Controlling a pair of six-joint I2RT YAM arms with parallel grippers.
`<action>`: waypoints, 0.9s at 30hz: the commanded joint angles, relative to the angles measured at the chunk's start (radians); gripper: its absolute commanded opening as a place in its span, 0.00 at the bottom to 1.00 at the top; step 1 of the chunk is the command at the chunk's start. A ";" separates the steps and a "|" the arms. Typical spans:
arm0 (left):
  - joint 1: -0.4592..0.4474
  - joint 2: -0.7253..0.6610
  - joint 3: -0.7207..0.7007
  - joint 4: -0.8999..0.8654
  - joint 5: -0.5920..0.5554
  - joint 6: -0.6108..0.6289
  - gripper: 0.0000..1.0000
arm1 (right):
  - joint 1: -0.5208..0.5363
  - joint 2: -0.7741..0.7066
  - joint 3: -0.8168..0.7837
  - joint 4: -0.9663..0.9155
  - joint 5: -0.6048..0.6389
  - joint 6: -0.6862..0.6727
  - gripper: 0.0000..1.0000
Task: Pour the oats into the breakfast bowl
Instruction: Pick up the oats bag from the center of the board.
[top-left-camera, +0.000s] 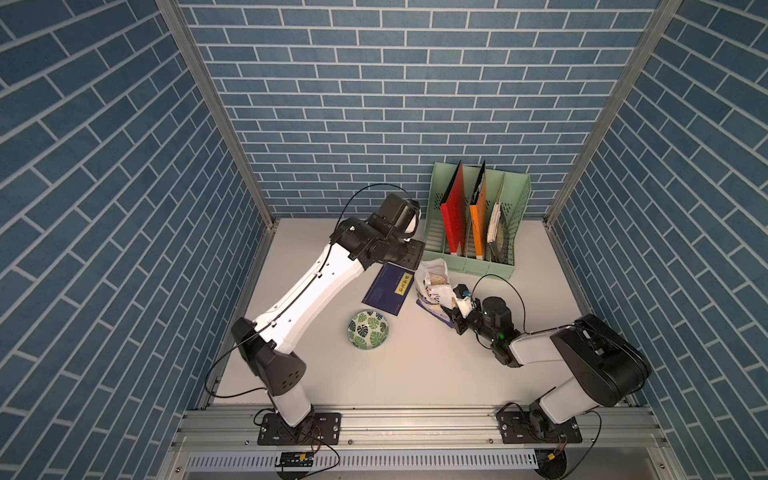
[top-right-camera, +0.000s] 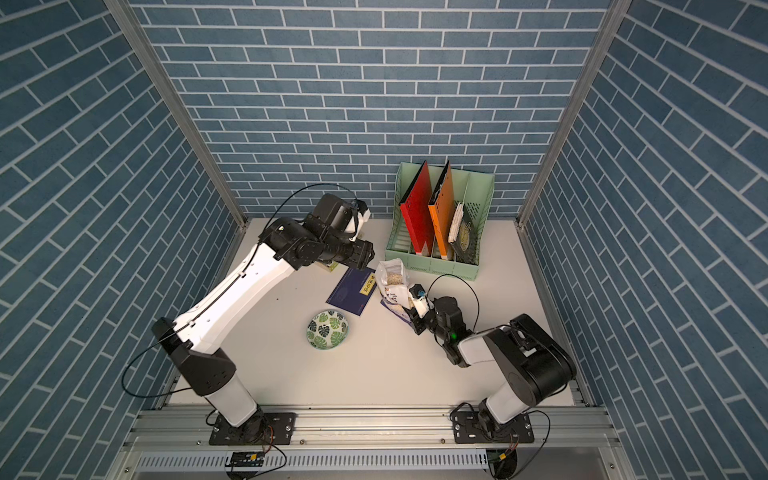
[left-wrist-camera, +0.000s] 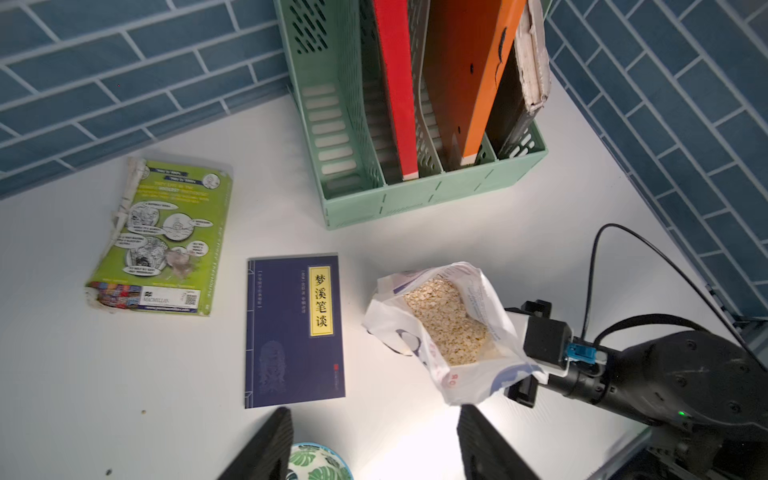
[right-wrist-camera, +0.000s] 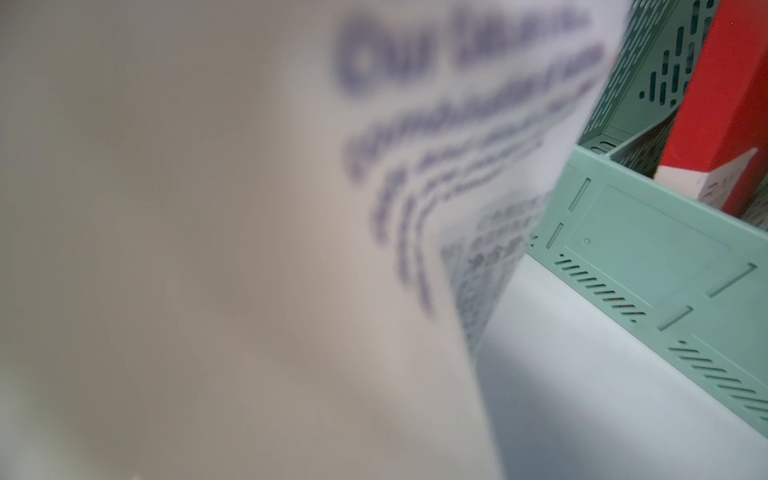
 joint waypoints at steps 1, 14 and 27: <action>0.074 -0.144 -0.219 0.132 -0.074 -0.085 0.81 | -0.011 -0.133 0.057 -0.165 0.034 -0.090 0.00; 0.306 -0.657 -1.090 0.524 0.009 -0.419 0.99 | -0.032 -0.349 0.208 -0.538 0.088 -0.254 0.00; 0.326 -0.628 -1.461 0.941 0.274 -0.603 1.00 | -0.041 -0.379 0.244 -0.616 0.088 -0.260 0.00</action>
